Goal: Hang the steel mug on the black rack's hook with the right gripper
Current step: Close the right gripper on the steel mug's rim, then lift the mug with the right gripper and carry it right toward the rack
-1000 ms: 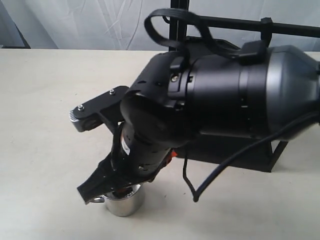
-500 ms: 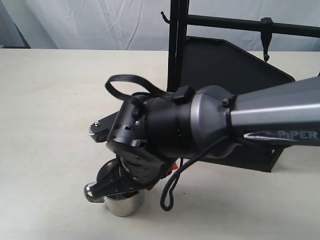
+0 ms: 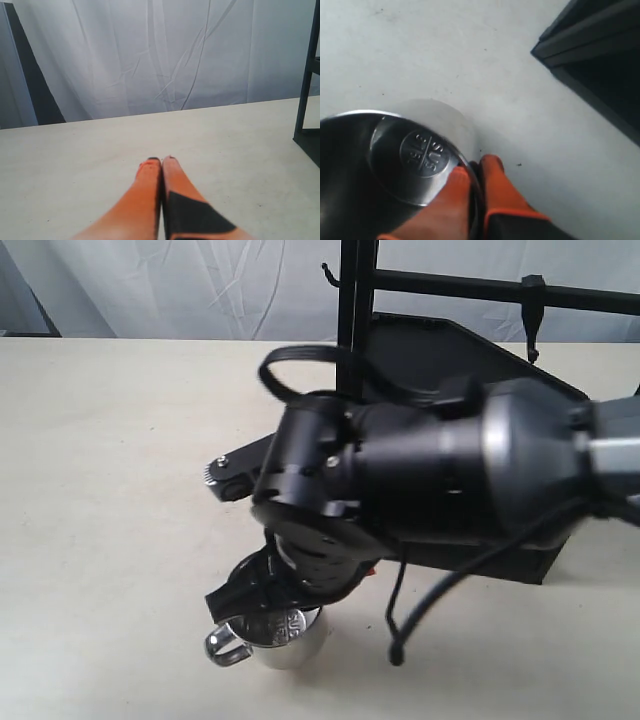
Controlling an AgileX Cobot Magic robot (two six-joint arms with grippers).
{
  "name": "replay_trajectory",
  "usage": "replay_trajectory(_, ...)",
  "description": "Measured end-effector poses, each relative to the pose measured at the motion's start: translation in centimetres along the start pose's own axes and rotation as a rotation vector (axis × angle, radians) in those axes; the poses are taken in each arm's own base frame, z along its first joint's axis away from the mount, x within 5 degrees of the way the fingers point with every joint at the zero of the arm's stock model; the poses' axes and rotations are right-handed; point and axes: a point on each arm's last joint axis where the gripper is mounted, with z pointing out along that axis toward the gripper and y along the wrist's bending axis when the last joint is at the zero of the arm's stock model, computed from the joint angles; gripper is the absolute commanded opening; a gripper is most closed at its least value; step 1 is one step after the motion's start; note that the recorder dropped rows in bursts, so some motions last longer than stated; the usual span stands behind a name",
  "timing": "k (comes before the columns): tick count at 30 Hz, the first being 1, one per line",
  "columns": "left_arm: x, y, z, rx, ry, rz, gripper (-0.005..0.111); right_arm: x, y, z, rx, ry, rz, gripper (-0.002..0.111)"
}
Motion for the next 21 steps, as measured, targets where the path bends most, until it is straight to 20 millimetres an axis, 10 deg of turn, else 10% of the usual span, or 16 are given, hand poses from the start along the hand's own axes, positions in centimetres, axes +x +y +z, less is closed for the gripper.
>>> replay_trajectory(12, 0.0, 0.0, 0.0, 0.000, 0.000, 0.000, 0.002, 7.9, -7.1, -8.2, -0.273, -0.198, 0.494, -0.001)
replay_trajectory(21, 0.0, 0.0, 0.0, 0.000, 0.000, 0.000, 0.002, 14.2, -12.1, -10.5, -0.567, -0.291, 1.047, -0.001)
